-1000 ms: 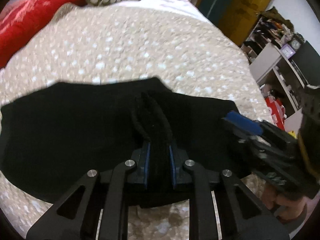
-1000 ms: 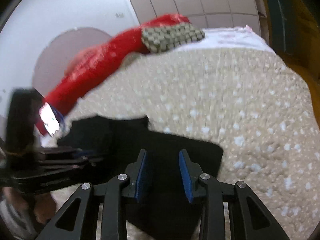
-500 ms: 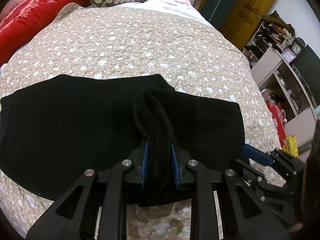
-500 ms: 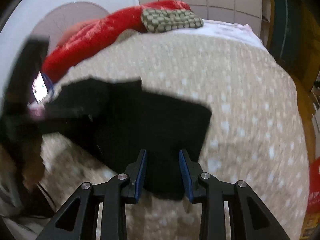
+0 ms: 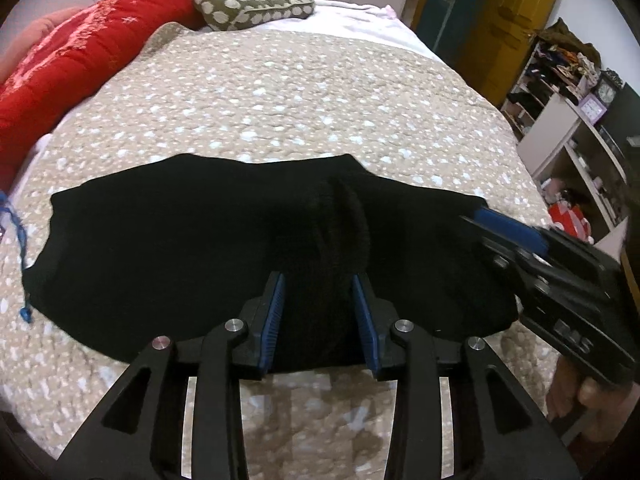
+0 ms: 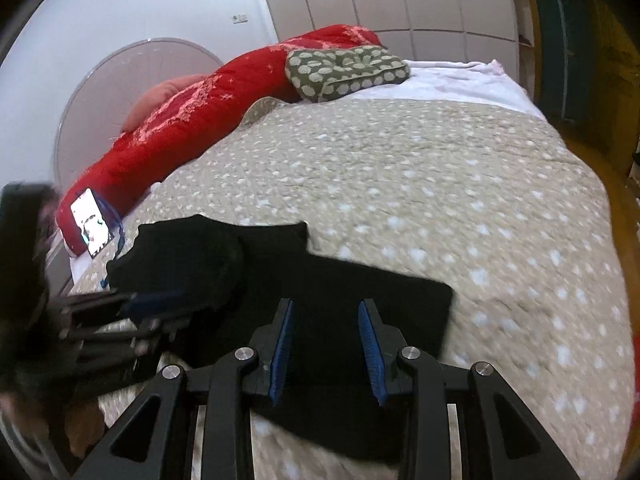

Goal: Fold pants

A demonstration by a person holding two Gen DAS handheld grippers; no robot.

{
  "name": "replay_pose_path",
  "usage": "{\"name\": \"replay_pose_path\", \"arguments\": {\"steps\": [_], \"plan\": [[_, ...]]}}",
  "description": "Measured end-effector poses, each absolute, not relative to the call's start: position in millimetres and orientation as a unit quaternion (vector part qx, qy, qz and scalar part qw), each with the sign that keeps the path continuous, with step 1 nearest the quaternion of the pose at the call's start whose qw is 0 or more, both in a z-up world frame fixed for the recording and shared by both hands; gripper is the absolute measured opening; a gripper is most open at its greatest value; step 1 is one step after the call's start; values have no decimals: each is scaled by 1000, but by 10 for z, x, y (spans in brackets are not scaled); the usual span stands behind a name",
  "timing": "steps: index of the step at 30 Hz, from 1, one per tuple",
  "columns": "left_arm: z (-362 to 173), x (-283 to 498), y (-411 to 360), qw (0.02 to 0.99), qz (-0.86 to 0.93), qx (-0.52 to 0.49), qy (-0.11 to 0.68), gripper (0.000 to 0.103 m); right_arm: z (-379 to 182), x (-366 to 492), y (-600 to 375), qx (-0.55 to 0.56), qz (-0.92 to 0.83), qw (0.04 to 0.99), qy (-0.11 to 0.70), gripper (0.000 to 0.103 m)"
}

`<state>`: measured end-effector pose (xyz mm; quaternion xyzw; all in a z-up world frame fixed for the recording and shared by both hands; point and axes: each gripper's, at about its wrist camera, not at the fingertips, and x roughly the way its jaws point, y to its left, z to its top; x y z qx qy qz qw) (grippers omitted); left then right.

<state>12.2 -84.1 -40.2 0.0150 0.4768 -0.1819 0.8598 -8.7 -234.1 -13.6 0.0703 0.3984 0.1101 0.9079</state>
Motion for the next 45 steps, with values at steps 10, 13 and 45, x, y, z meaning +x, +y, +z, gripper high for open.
{"name": "replay_pose_path", "arguments": {"steps": [10,13,45], "plan": [[-440,146,-635,857,-168,-7,486,34,-296,261,-2031,23,115,895,431,32],[-431,132,-547,860,-160,-14,485,34,-154,7,-2110,25,121,903,412,32],[-383,168,-80,869,-96,-50,483,62,-214,205,-1778,39,165,905,390,36]]}}
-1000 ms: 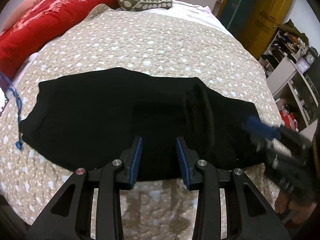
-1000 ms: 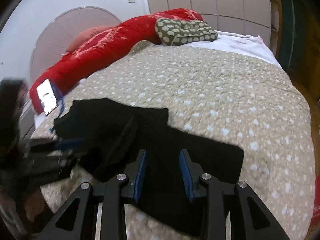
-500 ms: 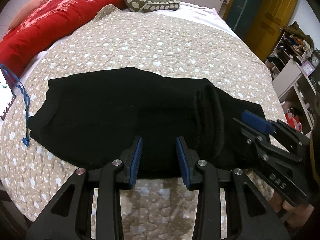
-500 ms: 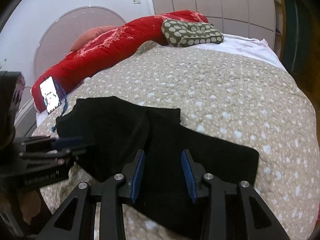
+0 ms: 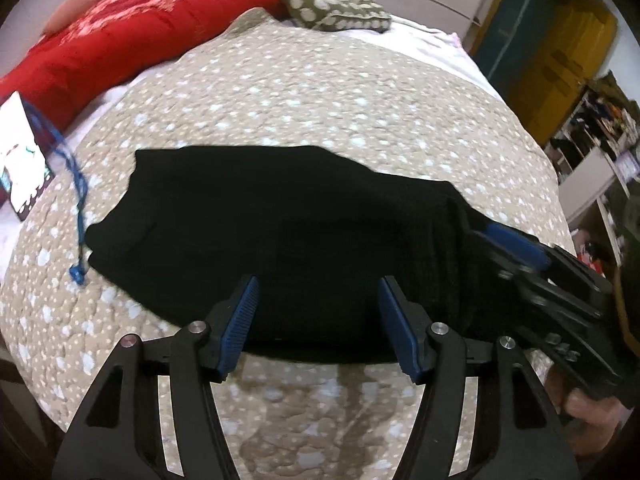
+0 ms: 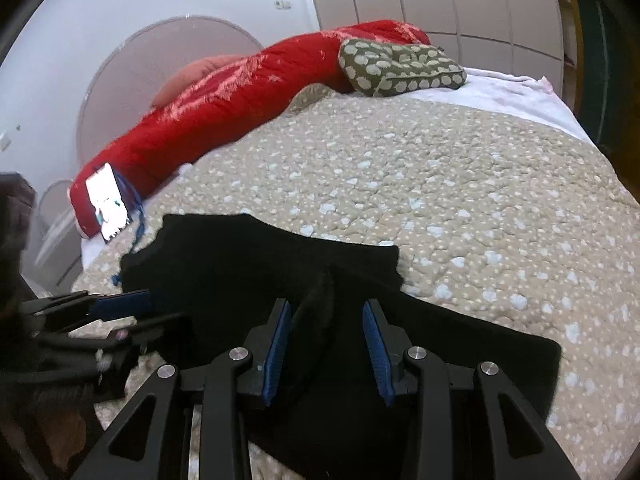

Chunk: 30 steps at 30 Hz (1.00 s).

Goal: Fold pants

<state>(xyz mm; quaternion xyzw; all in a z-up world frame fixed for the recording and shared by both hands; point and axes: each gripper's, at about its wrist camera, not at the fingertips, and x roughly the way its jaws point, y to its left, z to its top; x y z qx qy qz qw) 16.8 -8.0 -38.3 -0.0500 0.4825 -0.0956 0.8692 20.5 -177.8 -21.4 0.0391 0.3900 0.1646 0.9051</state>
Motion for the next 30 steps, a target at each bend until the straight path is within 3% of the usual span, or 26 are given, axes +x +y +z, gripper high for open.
{"name": "replay_pose_path", "arguments": {"steps": [8,30], "plan": [[-390,137,61,872,-76,-58,480,62,-405,244,-1697,48,177,893,411,37],[-397,57,459,870,-43,-99,482,62,-249,383,-1340,18,210,891,402,39]]}}
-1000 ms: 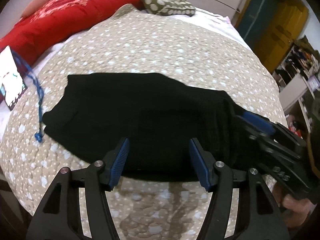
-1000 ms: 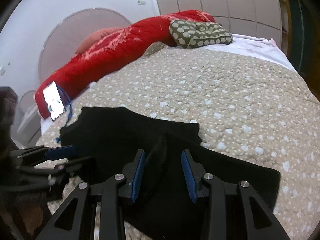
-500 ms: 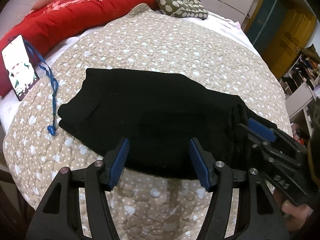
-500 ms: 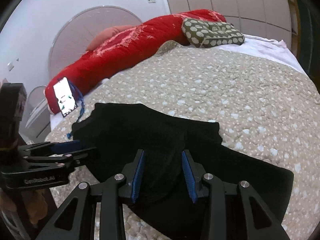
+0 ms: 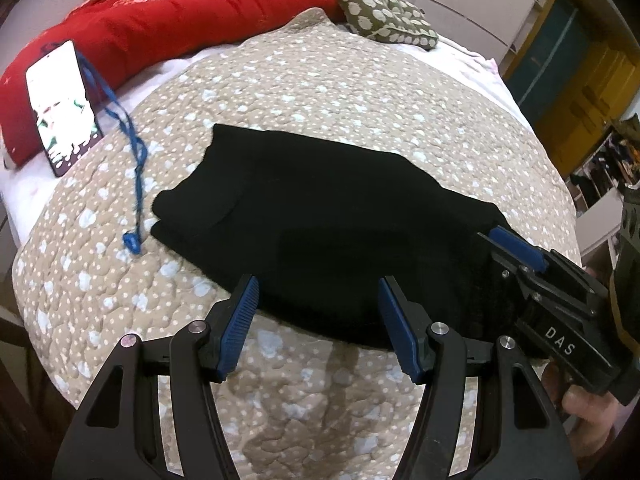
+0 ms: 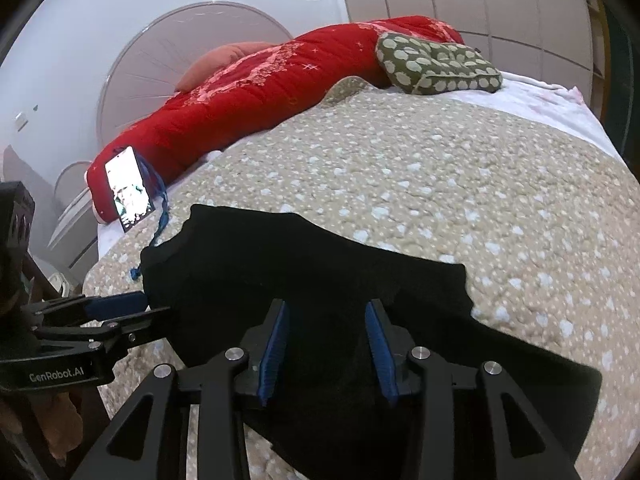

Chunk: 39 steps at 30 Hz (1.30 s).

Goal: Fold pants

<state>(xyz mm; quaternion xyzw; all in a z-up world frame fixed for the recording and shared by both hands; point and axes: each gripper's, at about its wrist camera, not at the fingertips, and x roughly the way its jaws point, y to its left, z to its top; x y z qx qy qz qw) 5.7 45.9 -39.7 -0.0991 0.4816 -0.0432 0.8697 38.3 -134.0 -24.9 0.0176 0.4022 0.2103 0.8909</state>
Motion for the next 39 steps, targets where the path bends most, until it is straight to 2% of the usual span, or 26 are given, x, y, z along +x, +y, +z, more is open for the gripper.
{"name": "replay_pose_path", "arguments": {"steps": [17,22,24,27,39], "plan": [[-439,-62,834,863,-34,-163,477,62,-220,554,-971,0,250,880,405,40],[-462,-146,1043,857,-19,-211,469,67,-185,655,-881,-2,264,877,401,42],[-472,-168,1116,857,-12,-231,461,67,-168,732,-789,-9,279,873,400,46],[-505,-157,1142,854,-12,-245,459,74,-189,887,-624,-17,294,862,413,46],[-696,43,1178,840,-26,-267,472,74,-225,1335,81,-94,340,836,420,47]]}}
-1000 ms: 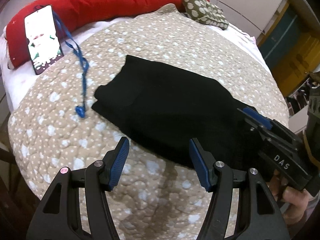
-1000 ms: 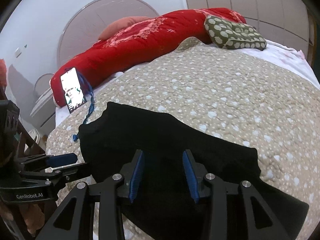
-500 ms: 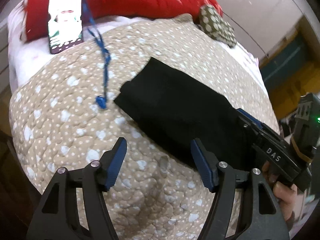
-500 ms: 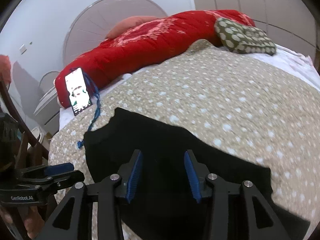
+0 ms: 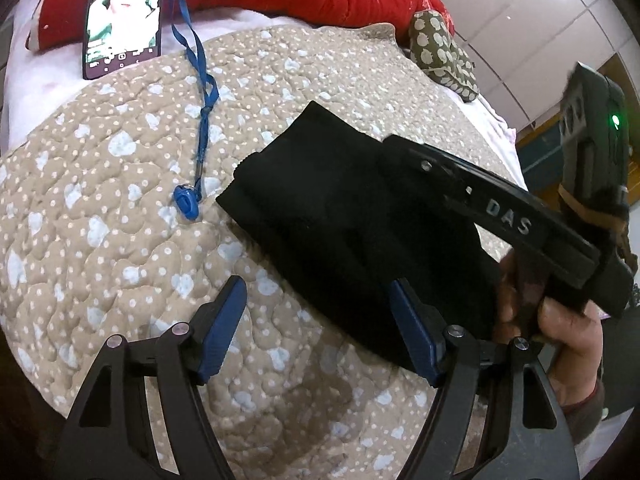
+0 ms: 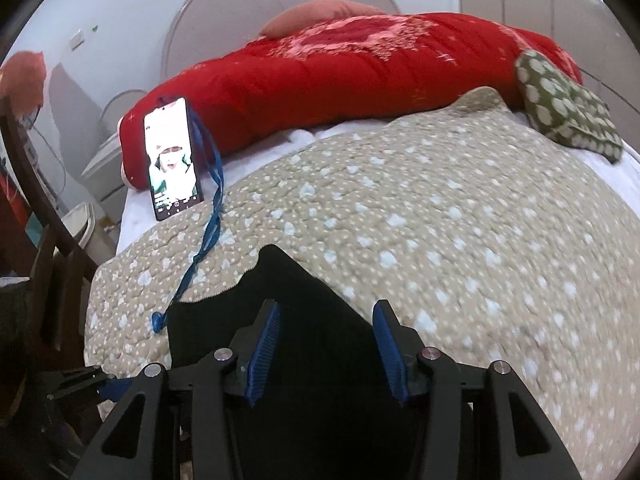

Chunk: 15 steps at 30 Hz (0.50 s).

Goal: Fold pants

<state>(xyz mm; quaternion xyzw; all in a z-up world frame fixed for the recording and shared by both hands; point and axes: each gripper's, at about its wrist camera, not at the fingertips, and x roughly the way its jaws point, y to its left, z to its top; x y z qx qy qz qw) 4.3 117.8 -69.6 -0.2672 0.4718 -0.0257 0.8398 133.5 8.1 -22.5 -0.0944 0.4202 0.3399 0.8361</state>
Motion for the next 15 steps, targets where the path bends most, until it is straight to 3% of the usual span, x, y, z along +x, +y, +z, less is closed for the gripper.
{"name": "replay_pose_path", "arguments": {"steps": [5,10,15], "plan": [[-712,91,1186,839,-24,-267,473,74,-321,1441,225,-96,350,825,434,47],[-740,177,1162,840,-25,-267,471,80,-429,1531,378,-119,360,811,447,47],[-767,229,1156,840,-30,-281,464,87,-551,1712,392,-69,378,793,472,48]]}}
